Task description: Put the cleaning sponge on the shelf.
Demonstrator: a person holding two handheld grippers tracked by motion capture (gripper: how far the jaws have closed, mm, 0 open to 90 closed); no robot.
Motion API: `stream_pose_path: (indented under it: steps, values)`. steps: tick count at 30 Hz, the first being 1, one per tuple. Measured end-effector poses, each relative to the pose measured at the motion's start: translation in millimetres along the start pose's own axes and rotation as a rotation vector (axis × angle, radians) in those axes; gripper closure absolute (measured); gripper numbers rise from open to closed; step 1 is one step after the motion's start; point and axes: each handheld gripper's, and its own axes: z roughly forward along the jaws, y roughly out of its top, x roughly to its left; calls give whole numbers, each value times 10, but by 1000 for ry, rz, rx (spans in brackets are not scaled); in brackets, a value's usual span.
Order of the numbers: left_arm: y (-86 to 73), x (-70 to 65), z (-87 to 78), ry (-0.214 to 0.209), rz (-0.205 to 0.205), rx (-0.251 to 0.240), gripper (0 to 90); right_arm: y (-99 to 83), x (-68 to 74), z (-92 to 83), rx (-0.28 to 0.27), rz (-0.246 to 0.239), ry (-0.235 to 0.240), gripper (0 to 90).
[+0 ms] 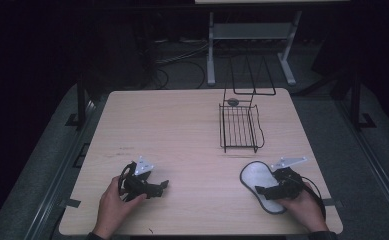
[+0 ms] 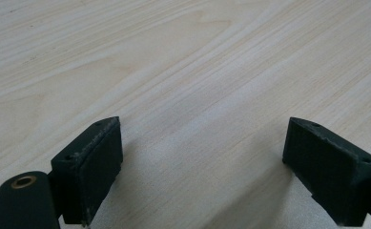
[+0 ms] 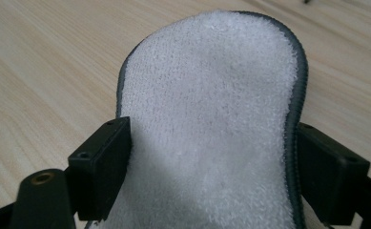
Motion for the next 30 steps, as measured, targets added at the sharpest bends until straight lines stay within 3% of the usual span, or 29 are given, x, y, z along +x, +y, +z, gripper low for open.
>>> stream_pose_path:
  steps: [9,16,30]
  values:
    - [0,0,0,0,0,0,125,25,20,-62,-10,-24,-15,253]
    - [0,0,0,0,0,0,125,33,-13,-203,-88,-2,23,438]
    - [0,0,0,0,0,0,125,49,-41,-344,-140,17,77,598]
